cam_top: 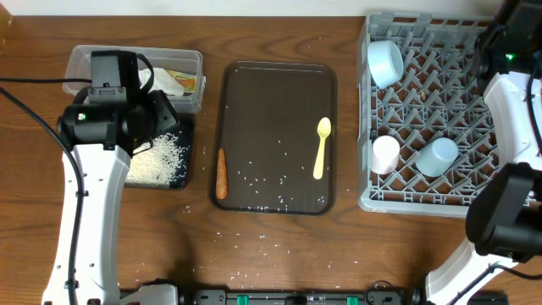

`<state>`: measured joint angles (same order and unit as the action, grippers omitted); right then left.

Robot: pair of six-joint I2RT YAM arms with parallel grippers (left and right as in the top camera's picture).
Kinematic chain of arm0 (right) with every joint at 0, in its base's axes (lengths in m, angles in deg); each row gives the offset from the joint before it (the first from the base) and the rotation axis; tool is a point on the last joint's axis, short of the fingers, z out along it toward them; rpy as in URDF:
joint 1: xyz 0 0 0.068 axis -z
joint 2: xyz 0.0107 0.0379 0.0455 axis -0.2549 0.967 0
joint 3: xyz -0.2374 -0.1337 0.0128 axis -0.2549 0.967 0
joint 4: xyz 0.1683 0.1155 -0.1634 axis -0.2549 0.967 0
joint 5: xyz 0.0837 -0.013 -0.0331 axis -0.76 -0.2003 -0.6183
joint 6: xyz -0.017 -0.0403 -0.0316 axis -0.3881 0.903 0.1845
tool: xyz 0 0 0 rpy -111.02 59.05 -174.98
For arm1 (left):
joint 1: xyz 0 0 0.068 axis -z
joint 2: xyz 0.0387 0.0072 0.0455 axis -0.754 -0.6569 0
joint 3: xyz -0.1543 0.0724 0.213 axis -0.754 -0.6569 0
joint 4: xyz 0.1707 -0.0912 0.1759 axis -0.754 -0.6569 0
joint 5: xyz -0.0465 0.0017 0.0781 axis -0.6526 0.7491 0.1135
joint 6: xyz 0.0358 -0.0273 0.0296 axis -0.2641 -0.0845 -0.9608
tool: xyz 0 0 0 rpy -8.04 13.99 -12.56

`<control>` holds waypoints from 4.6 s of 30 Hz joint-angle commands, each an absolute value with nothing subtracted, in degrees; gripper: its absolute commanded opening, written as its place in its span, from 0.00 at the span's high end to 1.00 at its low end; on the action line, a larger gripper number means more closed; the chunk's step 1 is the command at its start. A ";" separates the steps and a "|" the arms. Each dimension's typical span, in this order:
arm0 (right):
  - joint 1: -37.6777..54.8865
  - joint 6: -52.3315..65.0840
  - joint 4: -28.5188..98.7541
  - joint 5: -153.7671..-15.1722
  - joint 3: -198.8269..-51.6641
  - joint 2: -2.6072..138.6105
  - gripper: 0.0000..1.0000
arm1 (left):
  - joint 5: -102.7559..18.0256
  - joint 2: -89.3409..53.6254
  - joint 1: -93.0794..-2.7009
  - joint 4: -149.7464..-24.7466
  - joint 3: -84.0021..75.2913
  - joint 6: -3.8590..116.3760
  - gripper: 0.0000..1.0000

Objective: Sort waste into correct bins and load items into the dishwasher rack
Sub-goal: 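Stand the teal plate upright in the rack's back slots and release, then reach the right gripper to the yellow spoon and grasp it, then carry the yellow spoon into the rack and drop it in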

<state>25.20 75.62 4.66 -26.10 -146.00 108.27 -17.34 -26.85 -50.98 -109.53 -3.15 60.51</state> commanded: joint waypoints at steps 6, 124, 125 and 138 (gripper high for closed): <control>25.27 79.68 4.75 -26.93 -146.28 111.25 0.99 | -16.62 -27.46 -51.18 -108.39 -3.39 60.79 0.39; -14.40 -3.59 45.90 -69.86 -132.60 117.82 0.99 | -16.62 -27.46 -51.18 -109.20 -3.39 60.77 0.38; -14.23 -3.37 46.12 -70.08 -132.99 116.97 0.99 | -16.62 -27.46 -51.18 -109.20 -3.39 60.79 0.38; -8.61 1.50 52.75 -71.10 -137.52 94.35 0.89 | -16.62 -27.46 -51.18 -109.05 -3.39 60.79 0.38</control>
<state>-10.90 -1.10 52.46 -71.58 -135.64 101.24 -17.34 -26.92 -50.98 -109.01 -3.20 60.53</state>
